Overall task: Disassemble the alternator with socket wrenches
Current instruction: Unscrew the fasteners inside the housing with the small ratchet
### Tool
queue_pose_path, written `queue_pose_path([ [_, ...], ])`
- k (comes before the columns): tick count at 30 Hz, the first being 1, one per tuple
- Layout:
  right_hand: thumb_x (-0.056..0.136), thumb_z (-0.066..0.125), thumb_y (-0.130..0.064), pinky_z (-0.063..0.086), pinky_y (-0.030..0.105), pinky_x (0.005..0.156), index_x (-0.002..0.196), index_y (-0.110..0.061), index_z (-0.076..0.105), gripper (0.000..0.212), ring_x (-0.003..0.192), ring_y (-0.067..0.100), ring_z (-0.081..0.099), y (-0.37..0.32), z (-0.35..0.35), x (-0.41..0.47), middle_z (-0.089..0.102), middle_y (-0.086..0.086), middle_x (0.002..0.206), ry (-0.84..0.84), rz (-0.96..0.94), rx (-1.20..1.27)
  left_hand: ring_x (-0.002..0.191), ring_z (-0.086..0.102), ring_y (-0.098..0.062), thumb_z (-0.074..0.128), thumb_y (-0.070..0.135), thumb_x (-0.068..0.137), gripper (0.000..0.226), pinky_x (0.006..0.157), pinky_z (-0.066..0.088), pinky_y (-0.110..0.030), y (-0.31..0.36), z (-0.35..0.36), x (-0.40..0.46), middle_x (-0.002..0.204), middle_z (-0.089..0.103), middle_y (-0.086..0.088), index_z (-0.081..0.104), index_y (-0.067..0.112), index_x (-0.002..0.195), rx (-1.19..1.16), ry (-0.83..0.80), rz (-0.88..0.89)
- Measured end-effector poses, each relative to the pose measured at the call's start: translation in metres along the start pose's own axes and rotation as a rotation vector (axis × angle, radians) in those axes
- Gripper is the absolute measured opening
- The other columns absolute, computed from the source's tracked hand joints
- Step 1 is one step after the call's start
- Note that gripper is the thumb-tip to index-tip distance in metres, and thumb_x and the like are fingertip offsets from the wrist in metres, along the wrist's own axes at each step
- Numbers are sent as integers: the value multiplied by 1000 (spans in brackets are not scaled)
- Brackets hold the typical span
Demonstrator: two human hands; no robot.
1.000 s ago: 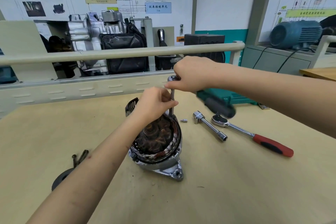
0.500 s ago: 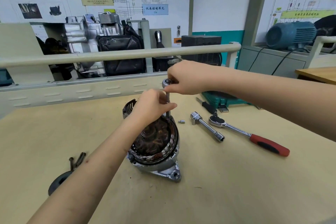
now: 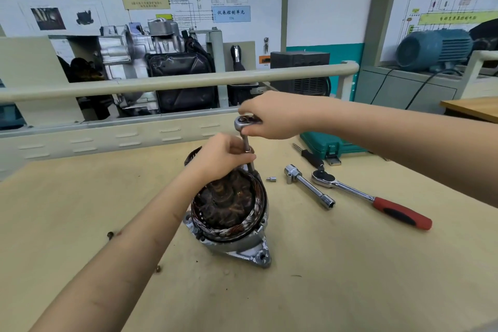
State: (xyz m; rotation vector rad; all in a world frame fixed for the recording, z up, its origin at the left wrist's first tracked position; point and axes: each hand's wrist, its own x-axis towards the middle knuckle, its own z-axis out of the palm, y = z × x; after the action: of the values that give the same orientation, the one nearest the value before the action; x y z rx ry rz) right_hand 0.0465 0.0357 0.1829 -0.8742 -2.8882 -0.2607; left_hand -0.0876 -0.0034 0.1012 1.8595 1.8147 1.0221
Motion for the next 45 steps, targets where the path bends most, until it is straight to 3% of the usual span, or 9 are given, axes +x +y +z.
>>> queue_pose_path([
  [4,91,43,-46,30,24,44,65,-11,50,44,50,15,46,-5,-4,2,53,2,56,28,48,-114,72,59,-18,69,31,81,19,62,43,-24,2,10,0,66,57,4,63,12,78,209,153,57],
  [10,95,43,-29,31,25,55,103,-8,54,25,66,13,45,-4,-4,1,50,-2,77,-40,-82,-51,90,65,-20,67,15,82,11,82,49,-27,0,5,-2,89,68,-4,66,7,91,41,51,88],
  [15,91,37,-55,28,25,44,74,-11,51,49,57,13,50,-3,-4,0,59,3,68,35,33,-238,77,62,-22,70,30,80,22,71,50,-35,4,11,2,80,68,-7,62,9,79,253,176,112],
  [21,95,43,-29,32,26,53,94,-11,51,20,65,14,44,-5,-5,-2,43,-5,71,-31,-57,-64,85,65,-16,67,18,83,5,83,51,-31,-1,1,-2,96,71,-8,64,14,81,60,9,112],
  [26,92,36,-50,24,25,44,62,-14,43,47,51,12,40,-7,-4,-4,44,-2,59,104,50,-269,70,59,-18,71,26,79,20,65,45,-28,2,9,3,71,63,-1,56,13,73,197,152,130],
  [32,94,43,-29,31,28,55,95,-12,51,19,68,16,45,-7,-6,-4,41,-7,70,-30,-83,-100,80,63,-16,68,16,82,7,75,49,-22,0,1,-1,91,70,-7,62,13,80,65,-23,116],
  [37,91,40,-52,28,26,45,81,-7,54,48,58,16,45,-6,-4,-5,50,1,65,65,12,-209,67,55,-17,71,30,79,26,63,44,-29,3,8,4,70,61,-3,59,7,76,247,117,119],
  [41,92,46,-34,36,29,59,98,-6,55,30,72,19,48,-6,-1,-5,54,4,82,6,-39,-27,75,60,-10,70,19,80,11,70,44,-14,0,2,1,79,63,6,63,10,81,105,19,120],
  [45,93,43,-42,32,28,52,86,-10,49,32,69,18,48,-6,-4,-4,49,-1,71,22,-39,-138,75,62,-16,69,21,81,14,70,47,-24,0,5,0,84,69,-8,63,9,78,131,83,120],
])
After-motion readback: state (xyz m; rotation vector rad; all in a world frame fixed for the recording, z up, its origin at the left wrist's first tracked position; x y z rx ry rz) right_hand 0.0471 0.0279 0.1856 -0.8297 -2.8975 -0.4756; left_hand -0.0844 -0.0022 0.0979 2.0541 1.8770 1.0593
